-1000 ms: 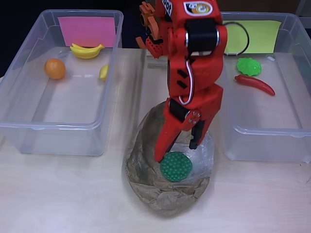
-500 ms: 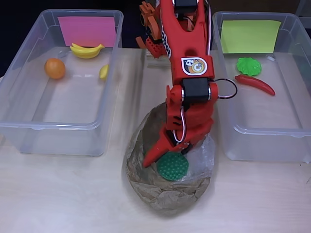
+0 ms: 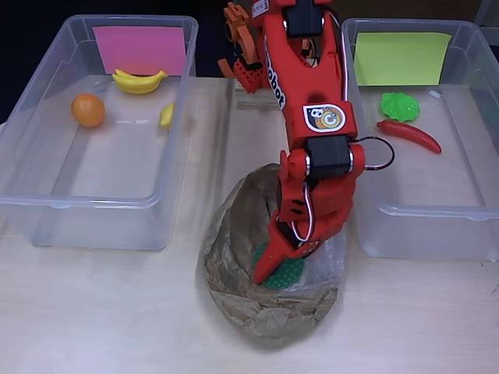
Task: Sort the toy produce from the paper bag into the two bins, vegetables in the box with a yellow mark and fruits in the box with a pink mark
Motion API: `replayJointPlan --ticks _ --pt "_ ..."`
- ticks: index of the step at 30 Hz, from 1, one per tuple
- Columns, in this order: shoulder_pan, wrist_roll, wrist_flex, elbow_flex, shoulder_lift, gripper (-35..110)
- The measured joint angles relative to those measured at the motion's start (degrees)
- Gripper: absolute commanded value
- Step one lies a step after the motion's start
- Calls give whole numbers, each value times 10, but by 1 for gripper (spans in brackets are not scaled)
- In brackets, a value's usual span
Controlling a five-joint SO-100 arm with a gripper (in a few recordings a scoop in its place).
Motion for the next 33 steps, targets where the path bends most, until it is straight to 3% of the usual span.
replayJointPlan --ticks 4,11,18,27,33 --pt "0 -12 32 -25 -3 39" --pt "9 -41 81 -45 -13 24" --pt "34 -102 134 -73 25 22" --pt "62 -134 272 -75 248 22" --pt "-69 14 282 123 539 22"
